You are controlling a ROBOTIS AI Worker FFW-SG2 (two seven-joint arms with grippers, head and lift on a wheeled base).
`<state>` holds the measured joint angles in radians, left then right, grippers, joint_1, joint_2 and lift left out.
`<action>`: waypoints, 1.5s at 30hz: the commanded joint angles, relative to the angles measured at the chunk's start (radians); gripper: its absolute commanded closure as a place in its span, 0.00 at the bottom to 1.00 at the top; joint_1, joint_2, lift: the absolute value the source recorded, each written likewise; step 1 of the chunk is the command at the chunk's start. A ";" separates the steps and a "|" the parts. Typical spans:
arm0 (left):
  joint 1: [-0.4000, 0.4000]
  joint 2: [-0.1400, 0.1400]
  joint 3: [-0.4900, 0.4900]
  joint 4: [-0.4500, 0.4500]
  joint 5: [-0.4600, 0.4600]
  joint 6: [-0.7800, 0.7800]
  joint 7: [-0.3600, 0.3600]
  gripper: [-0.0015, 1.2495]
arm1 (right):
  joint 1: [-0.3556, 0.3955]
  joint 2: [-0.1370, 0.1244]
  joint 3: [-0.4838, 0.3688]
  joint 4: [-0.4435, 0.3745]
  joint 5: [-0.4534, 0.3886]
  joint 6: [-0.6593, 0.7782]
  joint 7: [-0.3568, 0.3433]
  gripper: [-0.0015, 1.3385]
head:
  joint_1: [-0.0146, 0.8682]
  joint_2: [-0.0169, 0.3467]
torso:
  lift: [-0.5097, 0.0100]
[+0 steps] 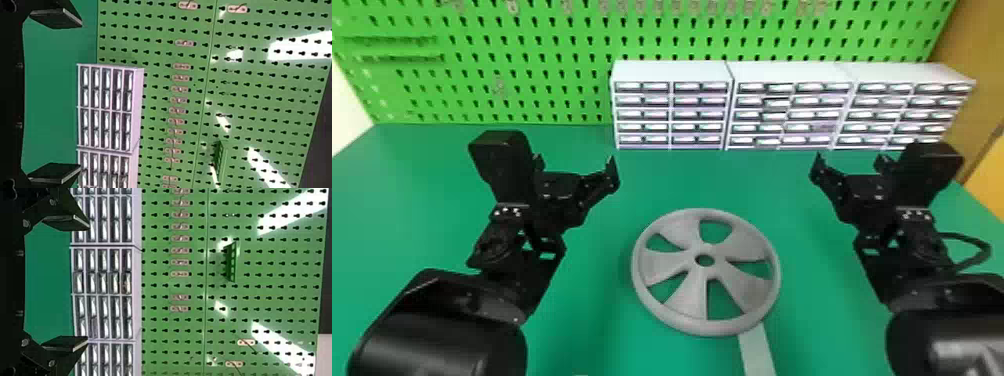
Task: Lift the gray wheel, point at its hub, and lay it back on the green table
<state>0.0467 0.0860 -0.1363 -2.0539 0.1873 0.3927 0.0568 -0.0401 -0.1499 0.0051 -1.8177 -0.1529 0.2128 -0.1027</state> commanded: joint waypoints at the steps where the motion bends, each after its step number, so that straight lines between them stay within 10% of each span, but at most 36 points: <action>1: -0.002 -0.002 0.004 0.001 -0.006 0.000 0.000 0.01 | -0.001 0.004 0.001 0.000 0.004 0.005 0.000 0.20 | 0.80 0.18 | 0.80; 29: -0.292 -0.008 0.070 0.092 -0.043 -0.181 -0.055 0.01 | -0.253 0.003 0.019 -0.005 0.081 -0.081 0.000 0.19 | 0.80 0.18 | 0.80; 45: -0.542 0.048 0.081 0.117 -0.051 -0.314 -0.069 0.01 | -0.472 -0.011 0.036 0.006 0.116 -0.207 0.001 0.19 | 0.80 0.18 | 0.80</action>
<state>-0.4396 0.1254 -0.0570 -1.9379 0.1349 0.1056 -0.0127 -0.4624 -0.1545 0.0268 -1.8140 -0.0467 0.0323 -0.1012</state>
